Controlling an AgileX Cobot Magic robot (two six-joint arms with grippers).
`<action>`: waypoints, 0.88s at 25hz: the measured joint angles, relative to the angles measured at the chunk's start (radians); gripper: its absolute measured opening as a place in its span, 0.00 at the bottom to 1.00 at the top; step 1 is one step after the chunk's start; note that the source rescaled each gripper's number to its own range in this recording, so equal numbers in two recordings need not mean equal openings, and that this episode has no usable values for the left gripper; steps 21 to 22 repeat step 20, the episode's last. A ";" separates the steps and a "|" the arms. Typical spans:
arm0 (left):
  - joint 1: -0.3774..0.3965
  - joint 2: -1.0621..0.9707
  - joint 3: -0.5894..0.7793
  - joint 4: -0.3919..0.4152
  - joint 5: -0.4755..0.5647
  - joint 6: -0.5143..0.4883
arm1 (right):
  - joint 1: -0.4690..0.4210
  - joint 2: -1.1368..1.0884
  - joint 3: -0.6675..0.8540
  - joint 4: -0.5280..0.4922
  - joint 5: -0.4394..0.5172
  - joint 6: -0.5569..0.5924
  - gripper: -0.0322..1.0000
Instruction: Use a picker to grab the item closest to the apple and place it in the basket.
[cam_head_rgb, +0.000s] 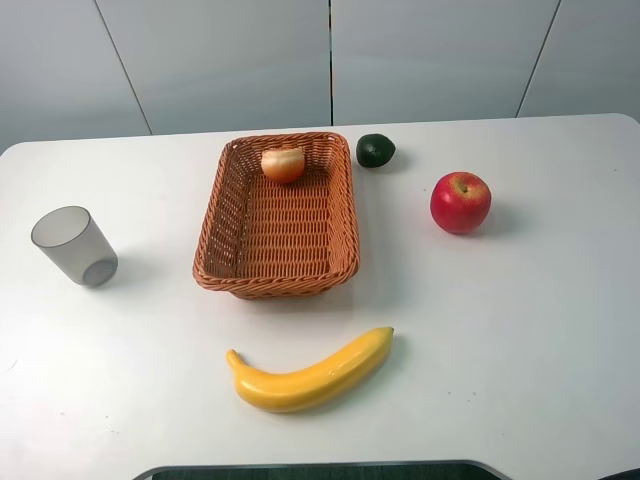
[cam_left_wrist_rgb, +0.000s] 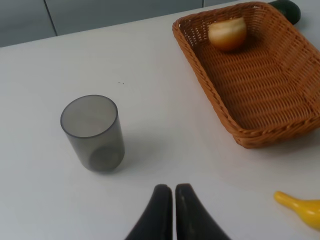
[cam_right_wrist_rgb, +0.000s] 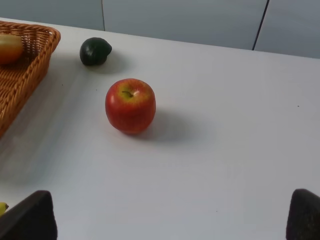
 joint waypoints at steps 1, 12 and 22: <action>0.000 0.000 0.000 0.000 0.000 0.000 | 0.000 0.000 0.000 0.000 0.000 0.012 1.00; 0.000 0.000 0.000 0.000 0.000 0.000 | 0.000 0.000 0.000 -0.044 0.000 0.106 1.00; 0.000 0.000 0.000 0.000 0.000 0.000 | 0.000 0.000 0.000 -0.054 0.000 0.123 1.00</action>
